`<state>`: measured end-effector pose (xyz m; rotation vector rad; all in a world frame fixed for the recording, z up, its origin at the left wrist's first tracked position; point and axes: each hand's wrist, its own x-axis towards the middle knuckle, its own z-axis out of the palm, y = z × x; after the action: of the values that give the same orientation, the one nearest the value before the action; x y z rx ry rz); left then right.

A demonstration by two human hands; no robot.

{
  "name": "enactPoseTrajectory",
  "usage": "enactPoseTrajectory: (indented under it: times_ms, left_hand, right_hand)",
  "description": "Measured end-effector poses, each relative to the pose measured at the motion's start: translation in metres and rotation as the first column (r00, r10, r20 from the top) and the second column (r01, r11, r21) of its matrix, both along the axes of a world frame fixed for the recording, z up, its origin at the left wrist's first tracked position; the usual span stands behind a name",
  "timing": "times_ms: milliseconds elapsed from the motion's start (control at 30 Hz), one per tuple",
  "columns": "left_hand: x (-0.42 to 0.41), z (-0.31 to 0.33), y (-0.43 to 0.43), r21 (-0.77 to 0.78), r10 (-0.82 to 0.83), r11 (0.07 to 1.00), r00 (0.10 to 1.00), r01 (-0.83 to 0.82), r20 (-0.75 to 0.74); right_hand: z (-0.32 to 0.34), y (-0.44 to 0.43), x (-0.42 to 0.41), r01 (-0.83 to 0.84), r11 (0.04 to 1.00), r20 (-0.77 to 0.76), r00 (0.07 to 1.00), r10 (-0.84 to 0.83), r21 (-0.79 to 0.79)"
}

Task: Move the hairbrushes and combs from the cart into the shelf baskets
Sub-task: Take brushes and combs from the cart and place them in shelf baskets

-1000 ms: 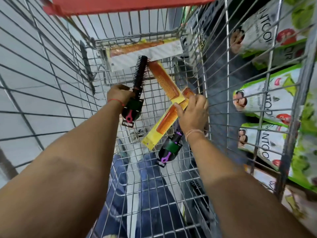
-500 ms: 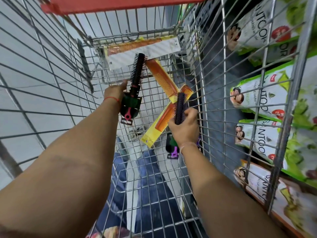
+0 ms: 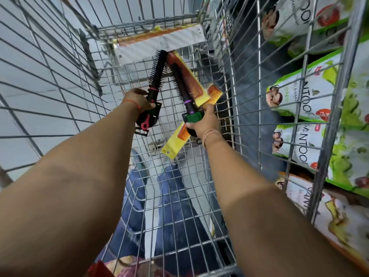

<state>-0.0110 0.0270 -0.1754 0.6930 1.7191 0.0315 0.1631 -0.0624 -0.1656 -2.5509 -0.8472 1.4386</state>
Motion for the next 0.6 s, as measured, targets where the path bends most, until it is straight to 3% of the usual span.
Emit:
enactPoseTrajectory:
  times_ms: [167, 233, 333, 433, 500, 600]
  left_hand:
    - [0.008, 0.024, 0.003, -0.058, -0.174, 0.981, 0.976, 0.183, 0.13]
    - [0.012, 0.044, 0.006, -0.072, -0.163, 0.98, 0.961, 0.183, 0.223]
    - [0.015, 0.074, 0.009, -0.011, -0.151, 0.987, 0.935, 0.163, 0.322]
    - [0.015, 0.108, 0.014, 0.085, -0.25, 0.968, 0.891, 0.235, 0.38]
    - [0.014, 0.134, 0.019, 0.133, -0.364, 0.931, 0.84, 0.34, 0.403]
    - [0.006, 0.183, 0.029, 0.278, -0.595, 0.803, 0.689, 0.527, 0.413]
  right_hand:
    - [0.014, -0.001, 0.005, 0.258, 0.961, -0.119, 0.962, -0.246, 0.098]
    - [0.029, -0.004, 0.004, 0.341, 0.927, -0.149, 0.936, -0.319, 0.155]
    - [0.055, -0.003, 0.0, 0.495, 0.835, -0.197, 0.867, -0.457, 0.241]
    - [0.084, -0.003, -0.006, 0.545, 0.759, -0.229, 0.838, -0.495, 0.356]
    - [0.107, -0.009, -0.011, 0.555, 0.707, -0.222, 0.829, -0.513, 0.439]
    - [0.156, -0.022, -0.023, 0.6, 0.606, -0.248, 0.786, -0.566, 0.522]
